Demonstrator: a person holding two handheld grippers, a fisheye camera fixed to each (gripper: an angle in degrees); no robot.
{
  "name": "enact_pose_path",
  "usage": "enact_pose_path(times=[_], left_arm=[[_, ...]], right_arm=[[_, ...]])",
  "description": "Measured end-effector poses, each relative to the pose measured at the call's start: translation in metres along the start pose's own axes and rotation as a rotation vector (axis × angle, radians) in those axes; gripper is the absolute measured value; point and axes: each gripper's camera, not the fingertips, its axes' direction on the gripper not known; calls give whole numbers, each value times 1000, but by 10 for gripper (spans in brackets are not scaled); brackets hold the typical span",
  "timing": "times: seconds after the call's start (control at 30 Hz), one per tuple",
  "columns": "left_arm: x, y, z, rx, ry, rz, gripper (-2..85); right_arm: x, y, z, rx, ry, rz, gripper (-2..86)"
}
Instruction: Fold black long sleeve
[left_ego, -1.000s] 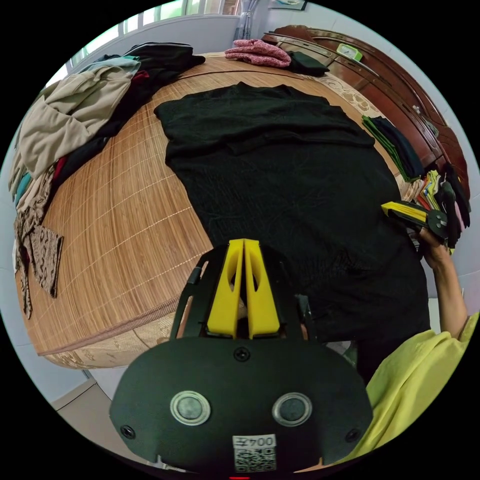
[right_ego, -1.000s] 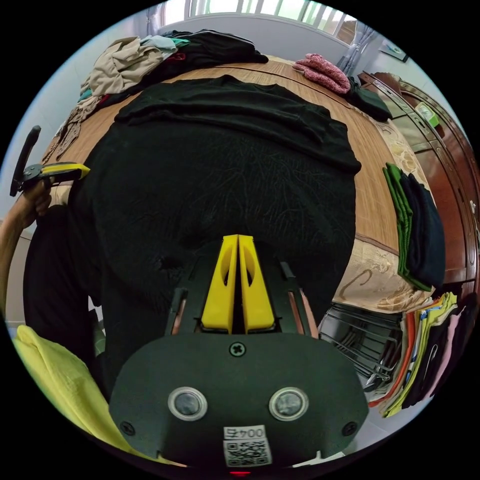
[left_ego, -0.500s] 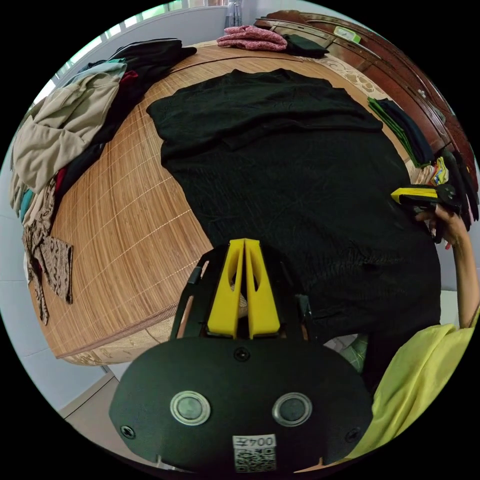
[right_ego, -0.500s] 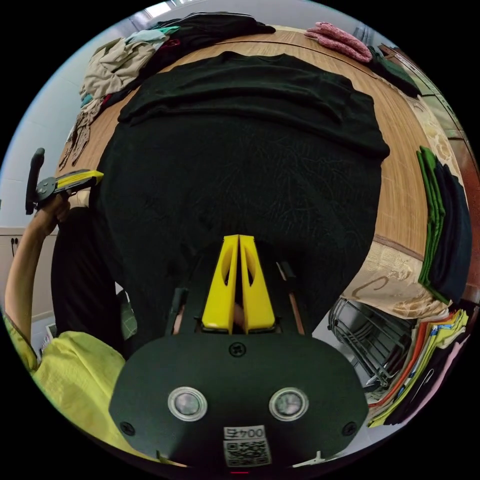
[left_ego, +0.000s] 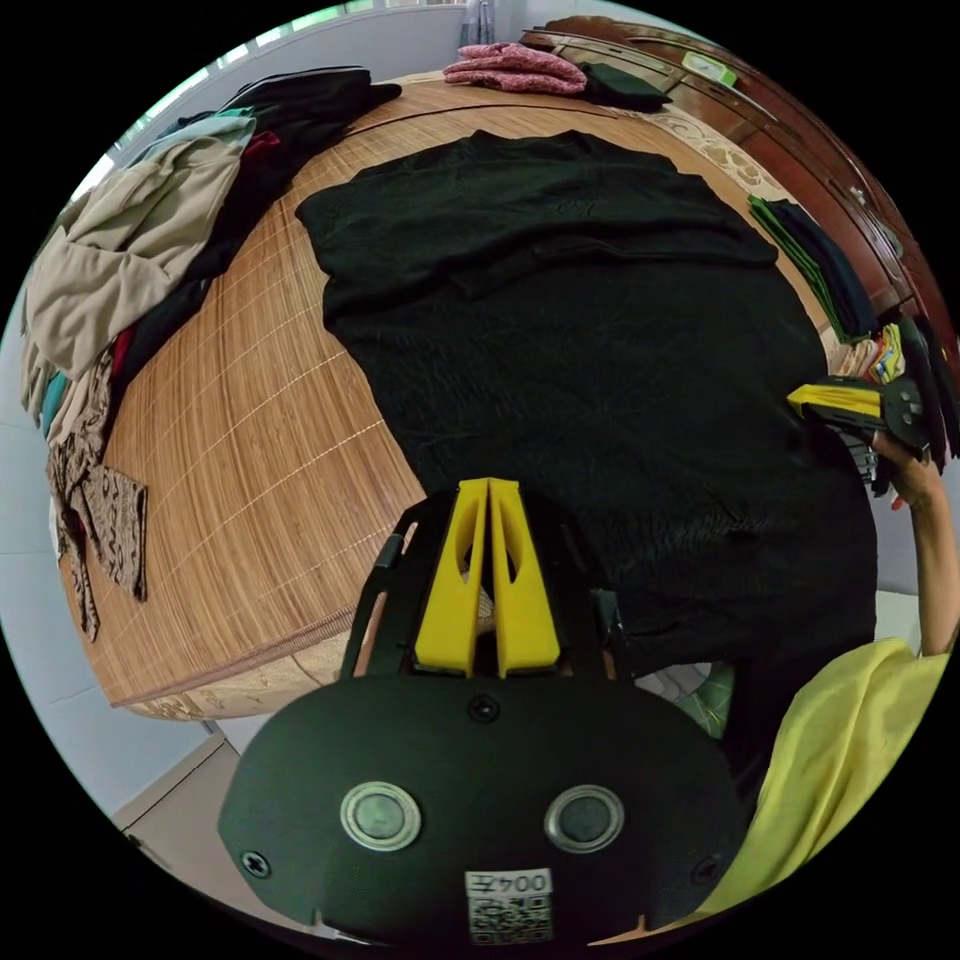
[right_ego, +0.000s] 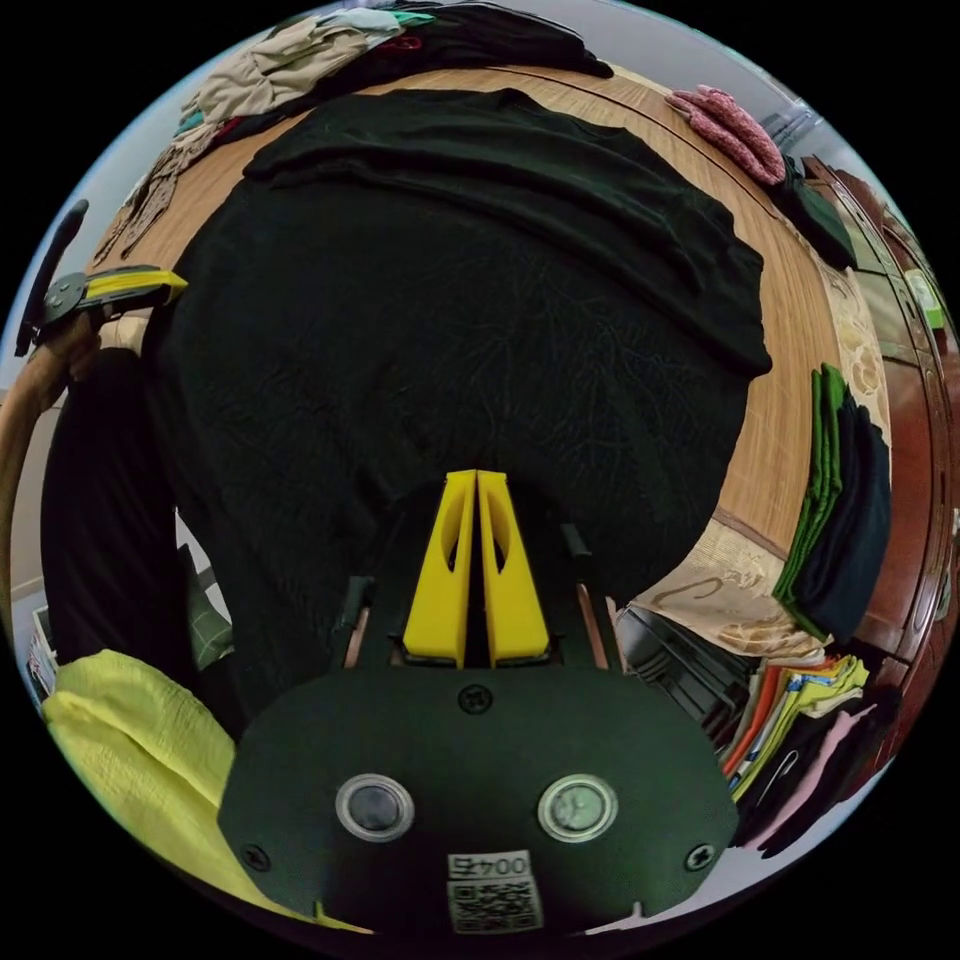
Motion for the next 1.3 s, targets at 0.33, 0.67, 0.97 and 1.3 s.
enact_pose_path(times=[0.33, 0.67, 0.97, 1.3], left_arm=[[-3, 9, 2, 39, 25, -41, 4], [-13, 29, 6, 53, 108, -105, 3], [4, 48, 8, 105, 25, -39, 3], [-18, 27, -28, 401, 38, -160, 20]], right_arm=[[19, -20, -2, 0, -11, 0, -7], [47, -38, -3, -32, -97, 98, -2], [82, -36, -45, 189, -154, 186, 81], [160, -94, -56, 429, -207, 392, 100]])
